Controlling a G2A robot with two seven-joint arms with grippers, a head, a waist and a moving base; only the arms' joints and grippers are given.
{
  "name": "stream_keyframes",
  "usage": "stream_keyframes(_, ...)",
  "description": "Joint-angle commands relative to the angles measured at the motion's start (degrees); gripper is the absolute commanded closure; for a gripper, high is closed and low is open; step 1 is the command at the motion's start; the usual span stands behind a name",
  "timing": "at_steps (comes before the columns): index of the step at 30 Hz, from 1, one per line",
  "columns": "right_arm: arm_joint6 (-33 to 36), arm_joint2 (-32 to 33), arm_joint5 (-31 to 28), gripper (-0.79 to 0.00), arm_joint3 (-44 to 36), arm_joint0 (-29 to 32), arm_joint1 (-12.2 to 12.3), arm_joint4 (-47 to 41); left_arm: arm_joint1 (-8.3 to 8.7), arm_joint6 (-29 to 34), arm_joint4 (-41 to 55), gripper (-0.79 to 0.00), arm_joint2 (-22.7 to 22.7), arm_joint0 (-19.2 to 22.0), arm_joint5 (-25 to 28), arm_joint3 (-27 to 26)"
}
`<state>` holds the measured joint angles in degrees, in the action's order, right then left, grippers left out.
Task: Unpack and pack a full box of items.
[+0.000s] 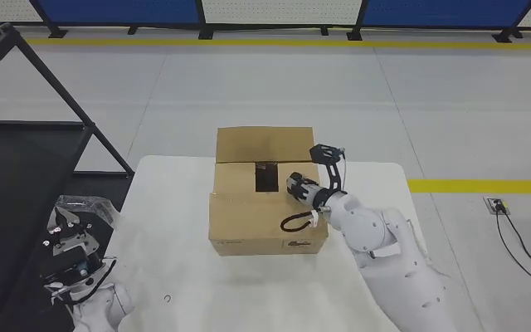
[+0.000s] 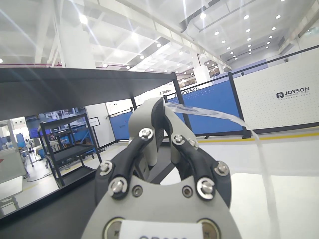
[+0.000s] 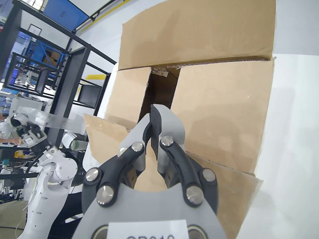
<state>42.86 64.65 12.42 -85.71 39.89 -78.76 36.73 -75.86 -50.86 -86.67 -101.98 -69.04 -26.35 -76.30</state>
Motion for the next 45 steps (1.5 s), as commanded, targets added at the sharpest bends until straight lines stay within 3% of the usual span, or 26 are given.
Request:
stream_keyframes(1, 1.37, -0.96, 0.84, 0.0, 2.34, -1.85, -0.2, 0.4, 0.02, 0.03, 0.16, 0.0, -0.29, -0.04, 0.16, 0.03)
stream_keyframes(11, 10.17, -3.94, 6.47, 0.0, 7.88, -6.43, -0.59, 4.05, -0.05, 0.0, -0.1, 0.0, -0.26, 0.15, 0.79, 0.05)
stream_keyframes(26, 20.25, -3.76, 3.62, 0.0, 3.97, -5.18, 0.33, 5.68, -0.11, -0.16, -0.38, 0.0, -0.54, 0.2, 1.34, 0.06)
stream_keyframes(31, 18.48, -1.73, 1.71, 0.0, -0.16, -3.24, 0.77, 4.33, -0.18, -0.16, -0.47, 0.0, -0.37, 0.17, 1.39, 0.03)
stream_keyframes(32, 17.14, -0.96, 1.8, -0.025, -0.83, -2.72, 0.84, 3.87, -0.2, -0.17, -0.48, 0.0, -0.32, 0.18, 1.35, 0.04)
stream_keyframes(33, 15.92, -0.31, 1.77, -0.151, -1.41, -2.24, 0.91, 3.54, -0.22, -0.17, -0.49, 0.0, -0.26, 0.21, 1.3, 0.05)
stream_keyframes(35, 13.68, 0.98, 1.6, -0.129, -2.22, -1.42, 1.07, 3.14, -0.26, -0.15, -0.45, 0.0, -0.14, 0.24, 1.29, 0.06)
stream_keyframes(37, 10.51, 2.71, 2.49, -0.194, -2.88, -0.75, 1.22, 2.95, -0.29, -0.16, -0.45, 0.0, -0.1, 0.22, 1.24, 0.04)
stream_keyframes(42, 1.52, 7.29, 1.89, -0.203, -4.9, 1.7, 1.45, -0.21, -0.36, -0.16, -0.44, 0.0, -0.07, 0.17, 0.98, -0.06)
stream_keyframes(43, -0.4, 8.04, 1.6, -0.286, -5.37, 2.34, 1.49, -0.63, -0.39, -0.15, -0.46, 0.0, -0.01, 0.16, 0.94, -0.09)
stream_keyframes(44, -2.26, 8.58, 1.49, -0.61, -6.03, 3.13, 1.5, -1.07, -0.4, -0.17, -0.62, 0.0, 0.06, 0.16, 0.84, -0.09)
stream_keyframes(45, -3.42, 8.98, 1.31, -0.785, -6.77, 3.97, 1.54, -1.39, -0.42, -0.14, -0.69, 0.0, 0.14, 0.19, 0.75, -0.1)
